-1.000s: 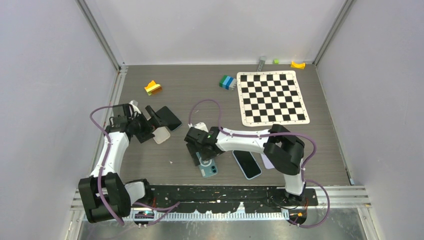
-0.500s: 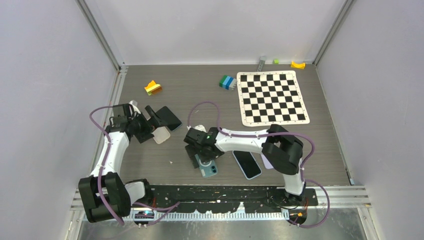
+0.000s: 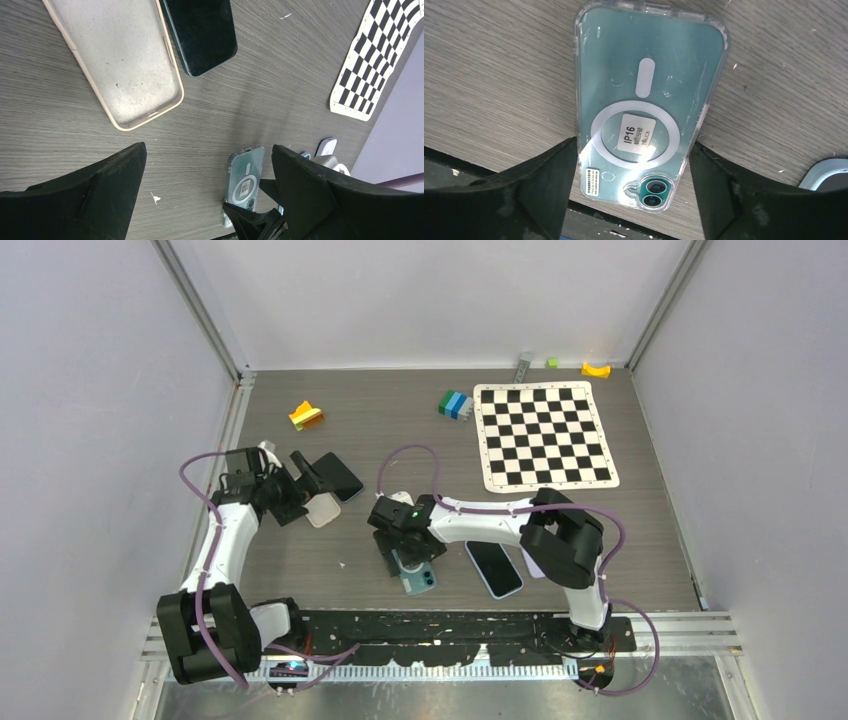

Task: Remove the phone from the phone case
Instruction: Pick up the phone at the center of the board.

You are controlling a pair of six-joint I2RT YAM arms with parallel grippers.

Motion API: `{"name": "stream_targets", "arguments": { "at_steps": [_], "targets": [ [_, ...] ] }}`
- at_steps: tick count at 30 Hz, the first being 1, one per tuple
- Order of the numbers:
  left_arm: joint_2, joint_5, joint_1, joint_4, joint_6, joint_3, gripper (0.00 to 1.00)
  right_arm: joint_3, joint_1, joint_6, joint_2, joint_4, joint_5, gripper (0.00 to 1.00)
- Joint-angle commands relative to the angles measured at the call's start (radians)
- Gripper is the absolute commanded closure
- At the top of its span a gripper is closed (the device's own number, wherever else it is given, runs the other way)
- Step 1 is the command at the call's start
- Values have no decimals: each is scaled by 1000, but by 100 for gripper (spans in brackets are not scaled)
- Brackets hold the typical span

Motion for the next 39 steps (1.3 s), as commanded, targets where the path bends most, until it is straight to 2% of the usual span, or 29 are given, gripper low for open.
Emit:
{"name": "stream_targets", "arguments": {
  "at_steps": [1,3,6,8,12,16,21,25,28,36,39],
  "targets": [
    [-23,-19,-21,26,9,-6,0,29,4,65,82,-83,30,24],
    [-24,-37,-26,13,12,-8,0,43,5,83,109,-114,58,31],
    [-22,-53,-35,-8,17,-8,0,31,4,101,105,-104,87,35],
    [-21,-31,-40,6,13,-17,0,16,4,107,85,-79,98,46],
    [6,63,-66,57,-21,-38,5,-45,-5,94,-24,38,64,55],
    [31,152,-128,117,-83,-76,8,-166,-77,96,-181,256,-123,59],
    [-17,136,-221,194,-202,-136,9,-267,-240,113,-294,507,-415,64],
    [-25,127,-258,308,-295,-123,9,-254,-361,88,-311,581,-592,66],
    [20,94,-309,315,-332,-49,8,-214,-454,51,-296,587,-722,66],
    [214,-52,-487,351,-399,117,8,-191,-506,6,-270,629,-817,67],
    [260,-81,-530,363,-430,169,13,-184,-506,3,-263,636,-807,67]
  ]
}}
